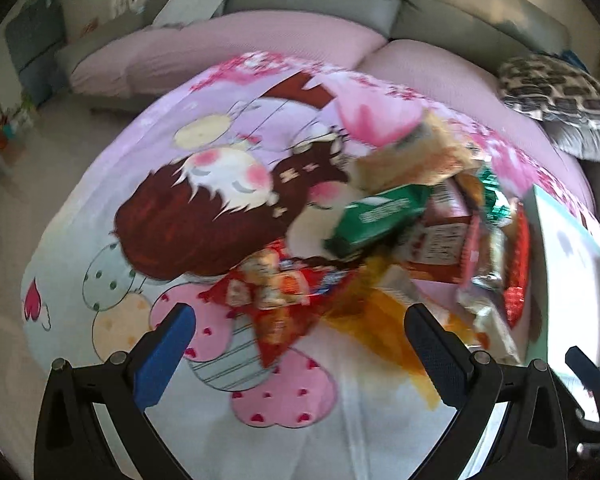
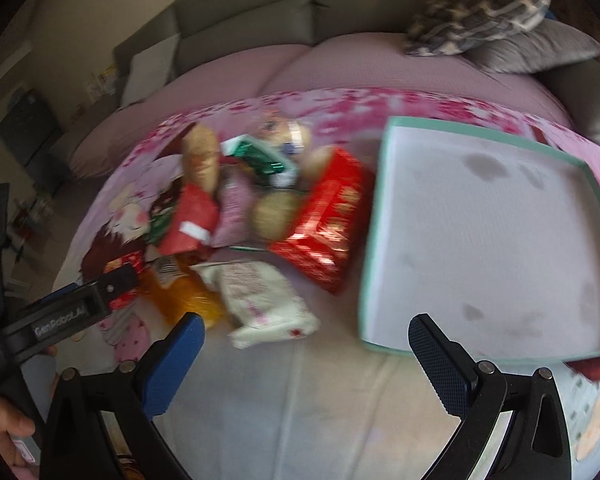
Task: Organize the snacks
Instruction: 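Grasp the white cookie packet with the right tool while the left tool grasps the red candy bag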
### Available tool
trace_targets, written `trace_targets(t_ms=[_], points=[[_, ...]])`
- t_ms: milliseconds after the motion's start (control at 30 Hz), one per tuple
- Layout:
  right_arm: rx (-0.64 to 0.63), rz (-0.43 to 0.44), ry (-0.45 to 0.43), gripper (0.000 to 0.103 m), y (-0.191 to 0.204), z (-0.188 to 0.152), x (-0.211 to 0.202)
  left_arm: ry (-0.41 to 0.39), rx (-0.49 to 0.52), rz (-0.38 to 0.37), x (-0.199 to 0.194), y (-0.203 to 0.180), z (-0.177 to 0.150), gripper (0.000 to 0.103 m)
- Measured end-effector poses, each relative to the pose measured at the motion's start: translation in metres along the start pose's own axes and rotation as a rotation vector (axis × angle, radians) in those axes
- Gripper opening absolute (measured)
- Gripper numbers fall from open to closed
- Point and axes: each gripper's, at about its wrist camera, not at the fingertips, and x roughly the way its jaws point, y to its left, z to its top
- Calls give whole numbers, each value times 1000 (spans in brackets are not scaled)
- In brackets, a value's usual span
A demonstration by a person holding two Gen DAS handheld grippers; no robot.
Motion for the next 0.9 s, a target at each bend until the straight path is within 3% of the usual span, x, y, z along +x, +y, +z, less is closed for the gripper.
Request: trace_targets(t_ms=[167,367,433,567,733,900], points=[[-107,-27,36,100,25,1,20,30,-45,7,11,20,3,103],[-193,-79,72,89,40,0,38,61,-27,-5,21,19,4,103],[-215,-89,84,80,41,0,42,70,-20,-21,26,18,6,103],[-233,-88,83,73,42,4,48,88,-39,-29,35,22,12,103],[-239,-87,91,48,44,4,51,110,-55,-38,46,26,14,102],[-213,-62,76,43,39,7,49,112,-48,-49,49,26,13,88]])
